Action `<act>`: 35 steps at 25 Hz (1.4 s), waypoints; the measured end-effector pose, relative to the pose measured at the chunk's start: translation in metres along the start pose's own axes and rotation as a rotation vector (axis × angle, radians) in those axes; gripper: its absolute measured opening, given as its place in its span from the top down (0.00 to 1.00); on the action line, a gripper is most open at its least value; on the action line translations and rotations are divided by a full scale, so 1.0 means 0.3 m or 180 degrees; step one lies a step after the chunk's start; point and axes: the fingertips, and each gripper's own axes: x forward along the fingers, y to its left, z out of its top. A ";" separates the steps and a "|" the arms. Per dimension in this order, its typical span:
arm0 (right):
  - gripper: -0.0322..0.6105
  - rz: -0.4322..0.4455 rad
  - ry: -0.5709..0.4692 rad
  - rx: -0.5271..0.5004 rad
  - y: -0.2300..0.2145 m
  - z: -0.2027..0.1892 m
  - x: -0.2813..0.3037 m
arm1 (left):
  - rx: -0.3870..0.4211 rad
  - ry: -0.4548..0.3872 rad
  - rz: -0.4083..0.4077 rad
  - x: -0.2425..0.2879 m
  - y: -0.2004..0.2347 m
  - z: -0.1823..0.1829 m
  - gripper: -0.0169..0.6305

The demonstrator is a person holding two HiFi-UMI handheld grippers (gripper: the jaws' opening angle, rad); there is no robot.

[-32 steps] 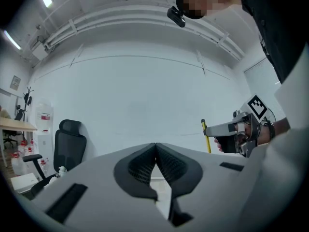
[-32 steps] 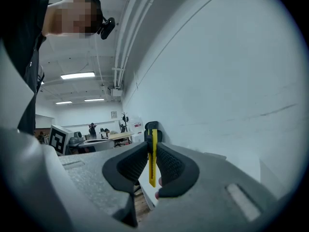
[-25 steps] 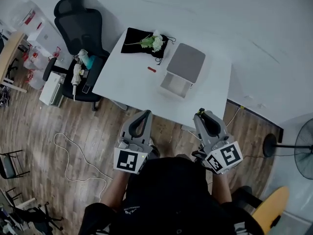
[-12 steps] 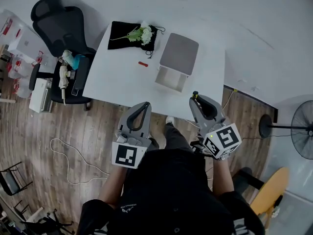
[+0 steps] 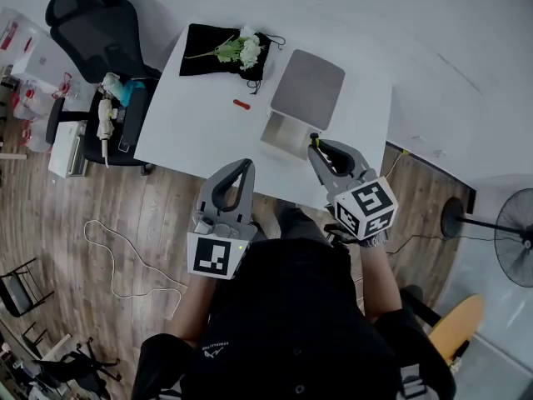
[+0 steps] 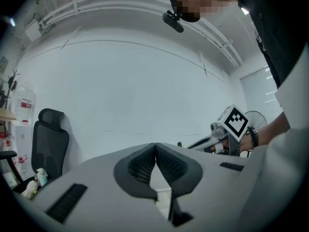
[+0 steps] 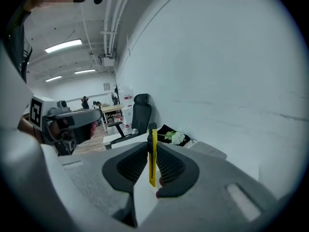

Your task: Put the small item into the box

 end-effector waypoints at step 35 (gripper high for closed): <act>0.86 0.0549 0.1709 0.0040 -0.260 -0.576 0.489 | -0.0112 0.0454 0.0686 0.249 0.059 -0.177 0.97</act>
